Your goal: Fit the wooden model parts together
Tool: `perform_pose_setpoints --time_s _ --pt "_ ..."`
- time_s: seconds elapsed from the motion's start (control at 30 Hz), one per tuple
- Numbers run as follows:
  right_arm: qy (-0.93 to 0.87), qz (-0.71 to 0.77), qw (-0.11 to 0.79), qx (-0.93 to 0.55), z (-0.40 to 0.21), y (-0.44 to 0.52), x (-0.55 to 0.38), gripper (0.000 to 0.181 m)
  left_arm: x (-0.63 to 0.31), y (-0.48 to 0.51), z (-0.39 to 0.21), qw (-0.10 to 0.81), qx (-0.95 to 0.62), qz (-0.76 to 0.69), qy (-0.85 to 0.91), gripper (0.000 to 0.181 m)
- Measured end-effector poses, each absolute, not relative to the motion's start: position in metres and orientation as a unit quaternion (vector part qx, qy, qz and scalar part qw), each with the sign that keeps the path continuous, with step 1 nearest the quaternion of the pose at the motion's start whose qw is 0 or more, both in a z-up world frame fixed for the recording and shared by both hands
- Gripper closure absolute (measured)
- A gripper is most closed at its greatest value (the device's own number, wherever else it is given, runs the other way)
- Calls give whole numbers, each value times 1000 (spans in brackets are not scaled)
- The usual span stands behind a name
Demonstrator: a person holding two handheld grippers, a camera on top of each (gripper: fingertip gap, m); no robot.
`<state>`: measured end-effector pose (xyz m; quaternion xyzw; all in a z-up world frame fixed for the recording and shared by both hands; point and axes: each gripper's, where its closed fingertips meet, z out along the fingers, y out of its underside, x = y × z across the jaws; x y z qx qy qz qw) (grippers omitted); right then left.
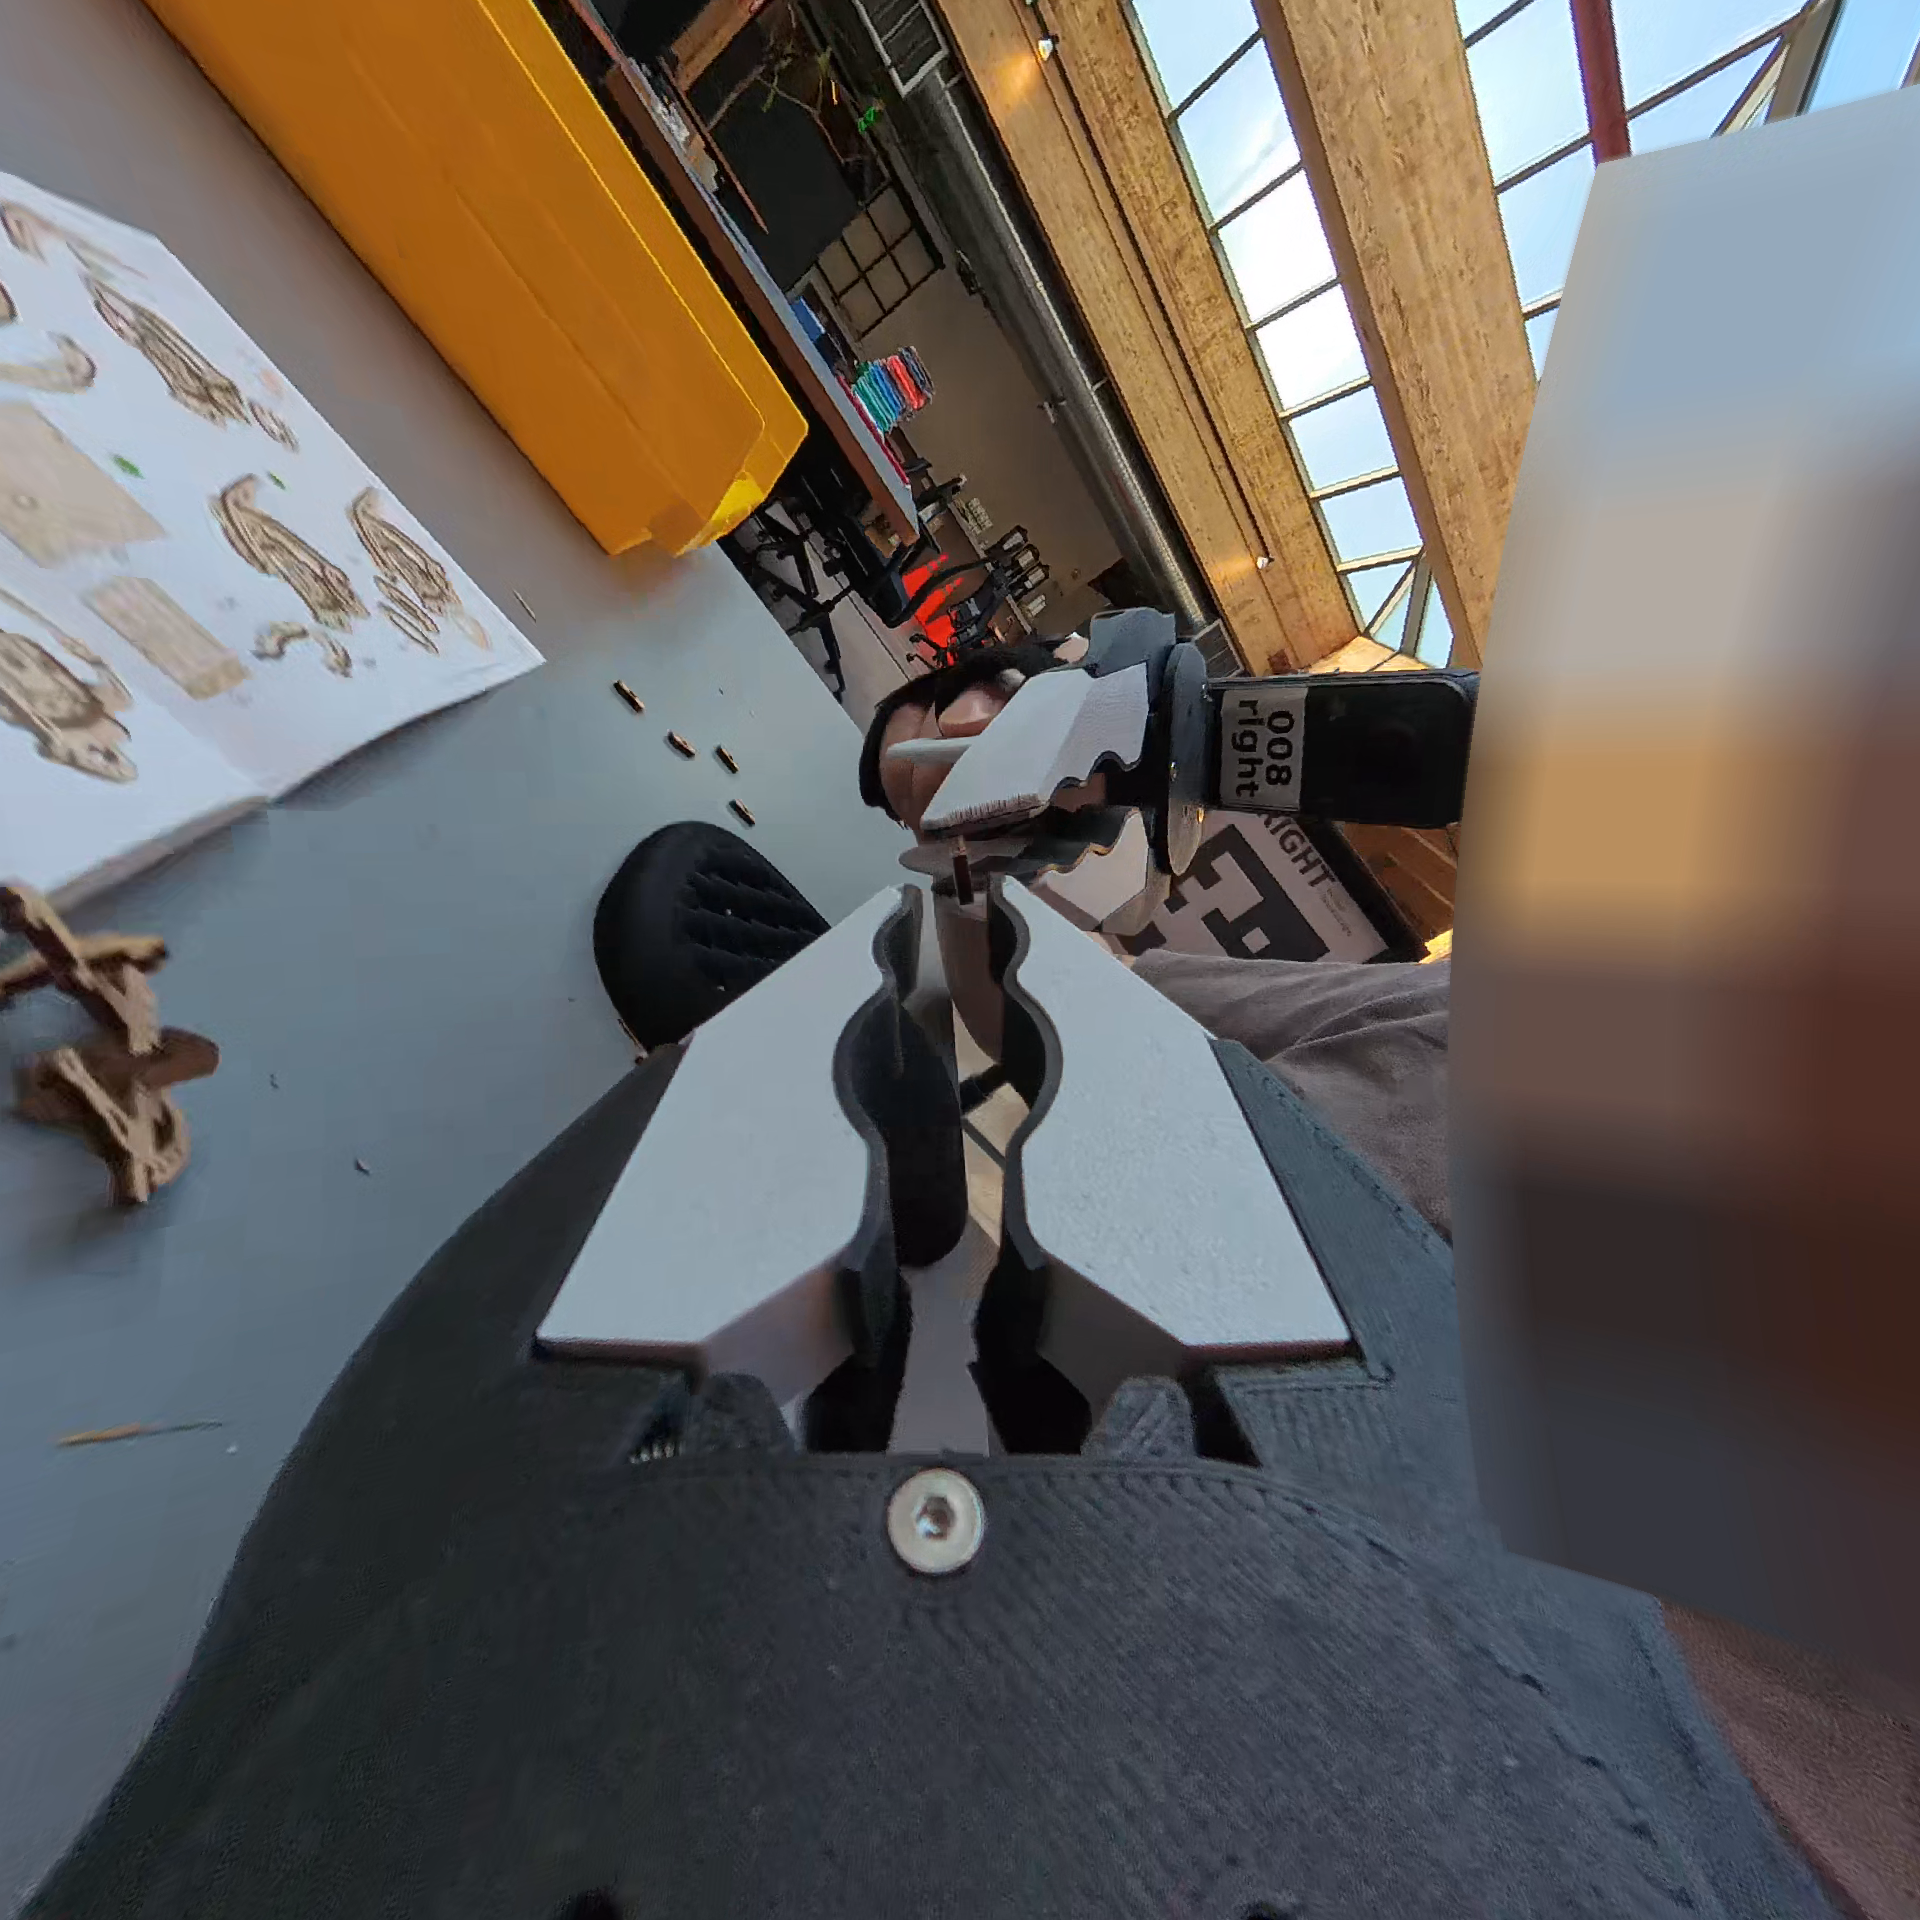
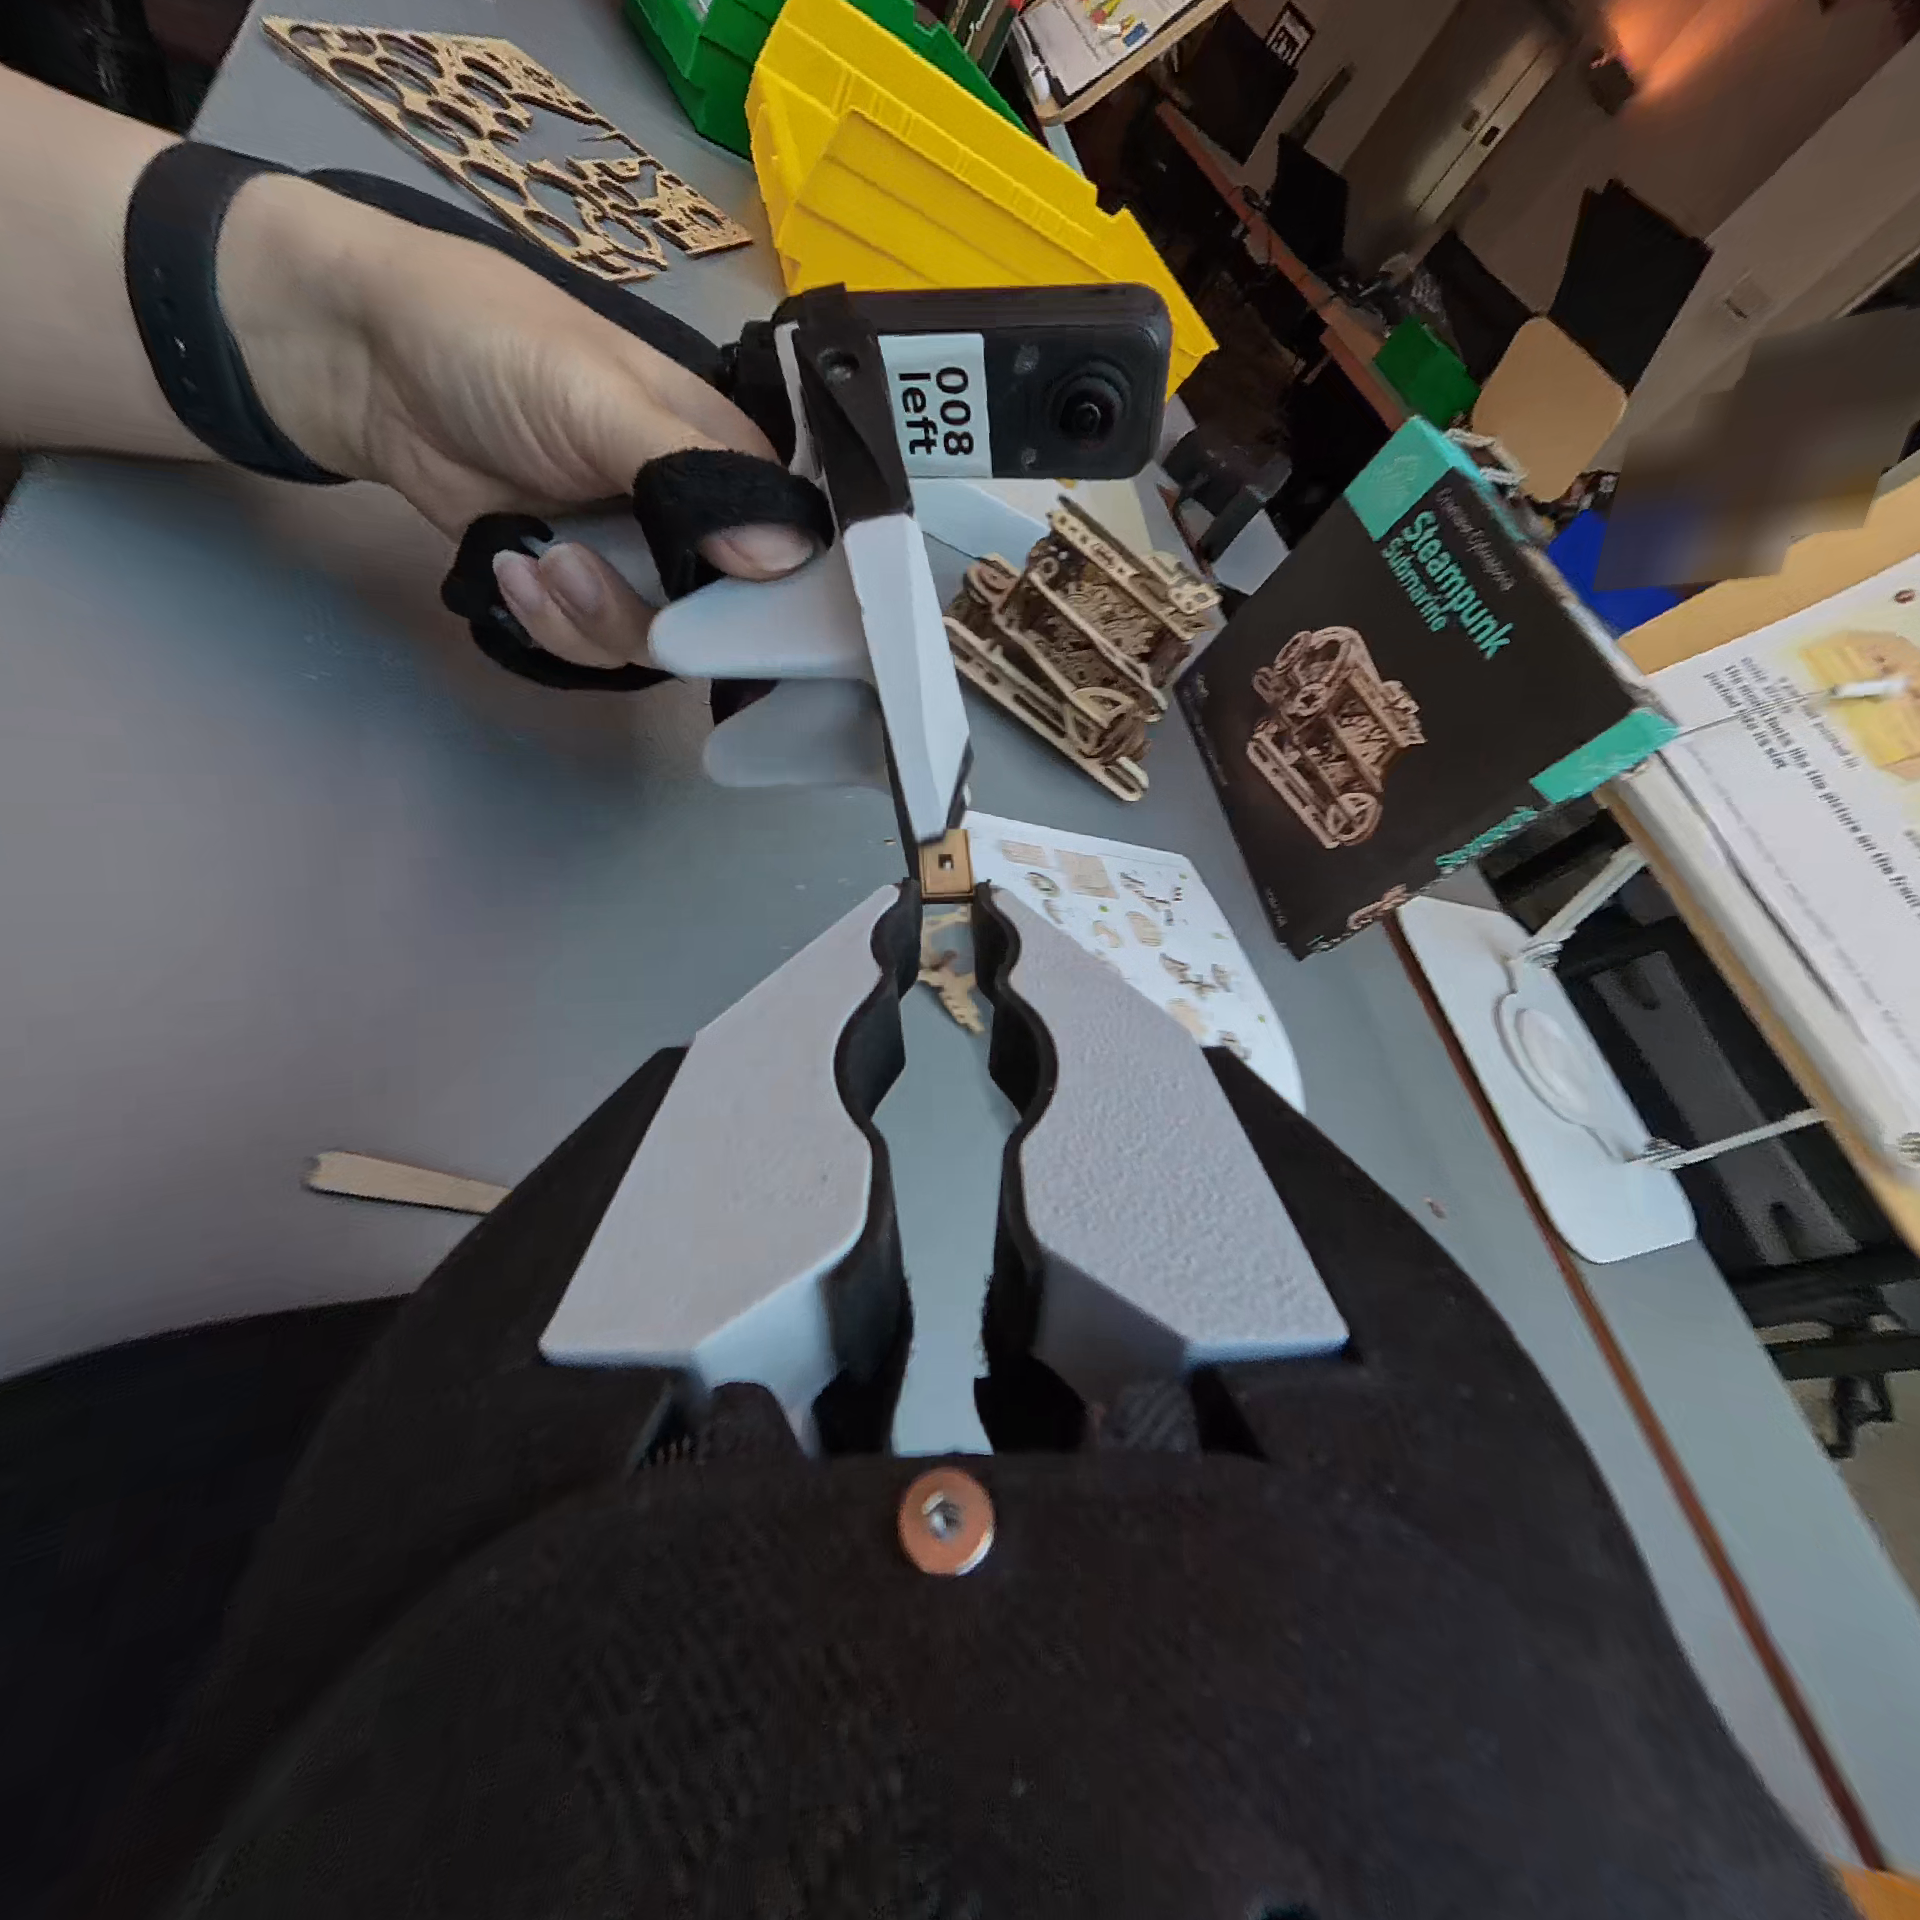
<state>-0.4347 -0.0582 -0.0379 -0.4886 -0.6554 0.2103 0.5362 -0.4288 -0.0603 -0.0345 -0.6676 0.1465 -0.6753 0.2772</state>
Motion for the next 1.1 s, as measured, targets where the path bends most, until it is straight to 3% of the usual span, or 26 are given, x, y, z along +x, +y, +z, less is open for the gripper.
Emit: perform_pose_setpoints --time_s 0.03,0.17,0.27,0.43,0.67,1.1 --pt "-660 196 547 -476 -31 -46 -431 173 -434 -49 -27 297 -669 -663 156 172" --pt "-645 182 565 -481 -21 10 -415 173 -468 2 9 445 -675 -551 205 168" --pt "-583 295 579 -487 -12 12 -419 173 -498 32 28 556 -670 -428 240 167" --pt "-513 349 590 -516 -30 19 -409 173 -520 26 19 634 -623 -414 196 165" --pt "-514 322 596 -526 -41 20 -406 173 -527 35 -3 636 -630 -421 149 158" --pt "-535 310 586 -524 -55 13 -412 173 -520 20 12 679 -615 -344 207 156"
